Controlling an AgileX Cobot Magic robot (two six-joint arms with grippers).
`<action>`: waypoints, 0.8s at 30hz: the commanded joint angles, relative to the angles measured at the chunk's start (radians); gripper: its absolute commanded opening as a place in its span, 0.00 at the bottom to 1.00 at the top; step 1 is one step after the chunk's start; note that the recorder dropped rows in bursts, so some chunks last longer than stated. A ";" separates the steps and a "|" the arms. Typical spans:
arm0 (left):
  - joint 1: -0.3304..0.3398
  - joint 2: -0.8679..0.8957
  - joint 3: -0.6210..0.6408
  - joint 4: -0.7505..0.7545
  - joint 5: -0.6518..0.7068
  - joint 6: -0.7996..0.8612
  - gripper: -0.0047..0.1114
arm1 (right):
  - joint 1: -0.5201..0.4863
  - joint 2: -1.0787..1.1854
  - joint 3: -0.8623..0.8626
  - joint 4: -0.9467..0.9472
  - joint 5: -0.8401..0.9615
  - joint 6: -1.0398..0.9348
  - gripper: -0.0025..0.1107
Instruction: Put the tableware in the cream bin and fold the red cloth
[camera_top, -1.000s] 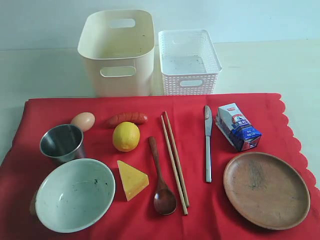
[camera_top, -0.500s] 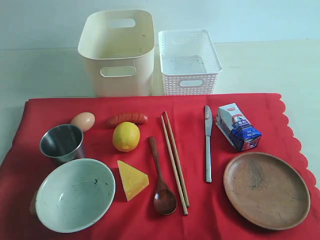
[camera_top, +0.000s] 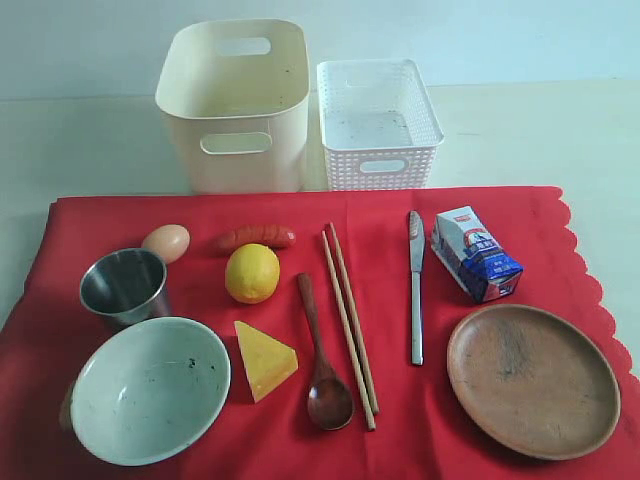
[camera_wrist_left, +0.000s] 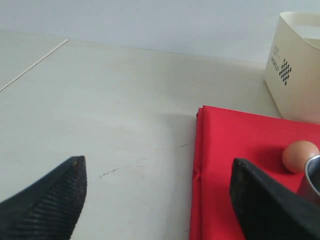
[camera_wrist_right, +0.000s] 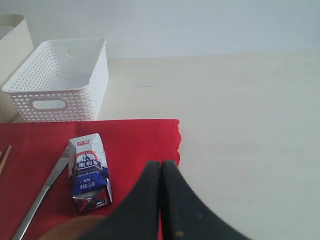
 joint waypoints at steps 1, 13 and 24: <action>0.003 -0.005 0.002 -0.003 -0.010 -0.006 0.69 | 0.000 0.074 -0.067 -0.005 -0.016 0.002 0.02; -0.028 -0.005 0.002 -0.003 -0.010 -0.006 0.69 | 0.000 0.364 -0.274 -0.005 -0.016 0.002 0.02; -0.026 -0.005 0.002 -0.003 -0.010 -0.006 0.69 | 0.000 0.550 -0.377 -0.005 -0.027 0.002 0.02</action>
